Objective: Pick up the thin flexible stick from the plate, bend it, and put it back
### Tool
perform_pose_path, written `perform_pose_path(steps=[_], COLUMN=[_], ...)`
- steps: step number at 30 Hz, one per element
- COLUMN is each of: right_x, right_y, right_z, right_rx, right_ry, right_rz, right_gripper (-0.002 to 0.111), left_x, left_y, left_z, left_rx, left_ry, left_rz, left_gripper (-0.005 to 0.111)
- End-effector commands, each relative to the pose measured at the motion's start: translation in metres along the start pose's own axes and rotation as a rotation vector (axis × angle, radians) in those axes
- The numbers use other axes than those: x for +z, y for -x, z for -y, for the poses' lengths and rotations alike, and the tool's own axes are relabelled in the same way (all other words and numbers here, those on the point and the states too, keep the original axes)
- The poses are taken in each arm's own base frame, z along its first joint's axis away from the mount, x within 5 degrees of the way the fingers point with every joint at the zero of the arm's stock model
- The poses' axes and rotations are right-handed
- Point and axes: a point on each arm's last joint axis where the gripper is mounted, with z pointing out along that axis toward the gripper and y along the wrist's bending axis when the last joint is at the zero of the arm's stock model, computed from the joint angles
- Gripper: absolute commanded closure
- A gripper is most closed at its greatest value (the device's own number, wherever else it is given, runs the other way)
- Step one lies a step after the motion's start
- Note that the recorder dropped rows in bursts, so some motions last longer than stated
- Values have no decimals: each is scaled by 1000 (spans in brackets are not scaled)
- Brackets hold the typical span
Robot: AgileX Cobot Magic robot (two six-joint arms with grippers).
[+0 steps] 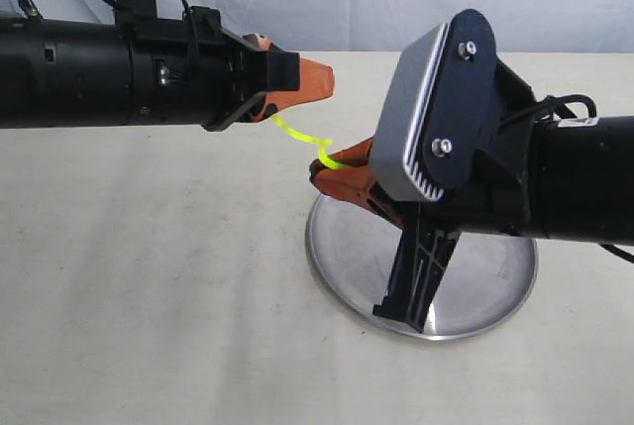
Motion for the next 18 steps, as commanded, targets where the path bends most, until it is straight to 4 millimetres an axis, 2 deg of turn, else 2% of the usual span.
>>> perform_pose_path(steps=[1,8,18], right_x=[7,9,9], right_y=[-3,-6,-8], right_z=[2,4,7], right_rx=[-49,-124,-260], right_ry=[-2,-26,-47], right_rz=[-24,-40,-68], right_gripper=[109,109,109], left_x=[0,3,23], left_y=[0,0,-3], left_z=[12,9,-1], left_rx=[-20,-41,-110], left_ry=[-101,-89,-101], left_rz=[-14,-20,-69], left_gripper=[107,107,107])
